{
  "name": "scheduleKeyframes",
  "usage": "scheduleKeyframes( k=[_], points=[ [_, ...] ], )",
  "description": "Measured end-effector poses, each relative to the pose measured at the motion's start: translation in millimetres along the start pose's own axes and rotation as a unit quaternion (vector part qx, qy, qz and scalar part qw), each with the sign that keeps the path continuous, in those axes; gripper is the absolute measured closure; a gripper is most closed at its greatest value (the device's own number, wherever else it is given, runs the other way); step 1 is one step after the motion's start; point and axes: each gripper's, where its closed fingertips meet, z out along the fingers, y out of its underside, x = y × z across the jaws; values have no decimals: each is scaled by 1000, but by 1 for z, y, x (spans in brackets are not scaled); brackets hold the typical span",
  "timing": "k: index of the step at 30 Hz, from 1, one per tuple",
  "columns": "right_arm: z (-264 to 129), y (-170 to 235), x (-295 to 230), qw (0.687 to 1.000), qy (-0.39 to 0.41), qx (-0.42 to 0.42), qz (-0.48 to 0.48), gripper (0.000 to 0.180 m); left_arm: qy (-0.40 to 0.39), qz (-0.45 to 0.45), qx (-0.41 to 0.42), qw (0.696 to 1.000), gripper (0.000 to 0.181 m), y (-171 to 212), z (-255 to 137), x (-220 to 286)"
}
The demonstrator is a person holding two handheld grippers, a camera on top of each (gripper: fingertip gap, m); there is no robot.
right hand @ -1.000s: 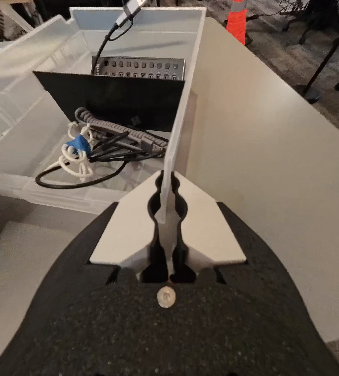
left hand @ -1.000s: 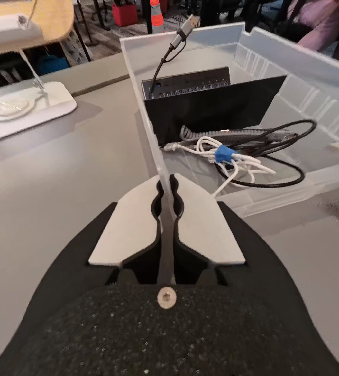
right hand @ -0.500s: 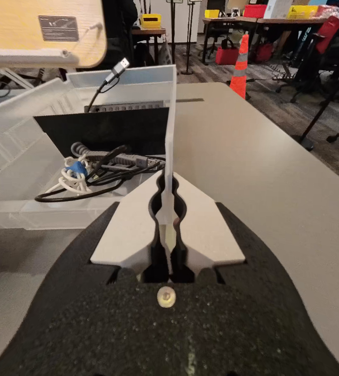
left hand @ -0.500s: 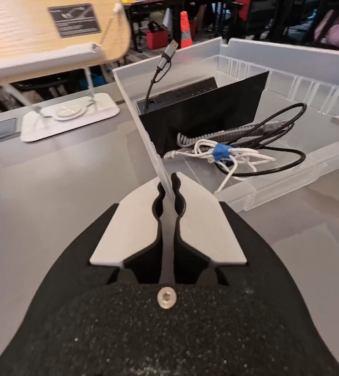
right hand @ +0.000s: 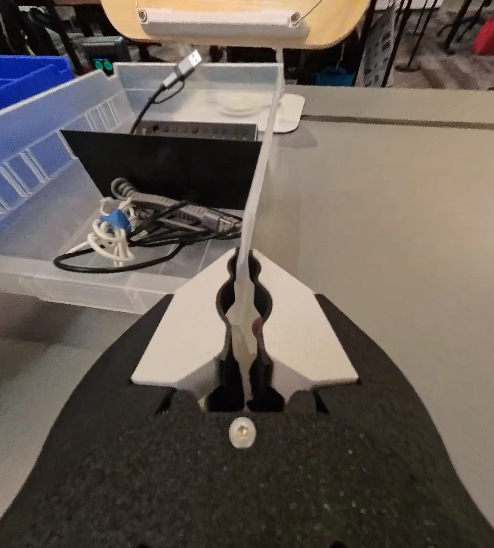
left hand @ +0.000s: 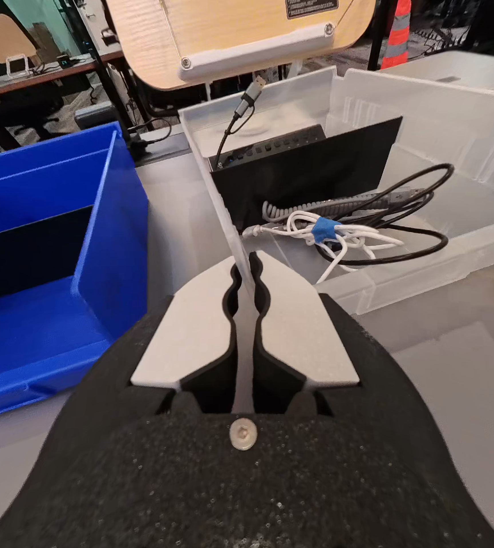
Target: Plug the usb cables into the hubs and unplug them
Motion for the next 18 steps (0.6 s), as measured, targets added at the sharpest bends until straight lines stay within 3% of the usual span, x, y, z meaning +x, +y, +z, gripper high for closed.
scheduleKeyframes(
  k=[4,7,10,15,18],
  points=[
    [0,15,-5,996,-65,-44,52,171,65,-36,-54,996,173,18,-1,6],
    [-7,17,-6,995,-80,-47,24,169,138,-129,-62,980,168,16,-18,10],
    [-29,10,-2,996,-86,-22,-28,164,157,-209,-20,965,160,7,-51,-16],
    [-66,-6,-3,993,-89,27,-78,160,-29,-148,22,988,143,20,-108,-157],
    [-86,-10,-36,984,-152,46,-82,160,-133,-118,-38,983,109,52,-119,-248]
  ],
)
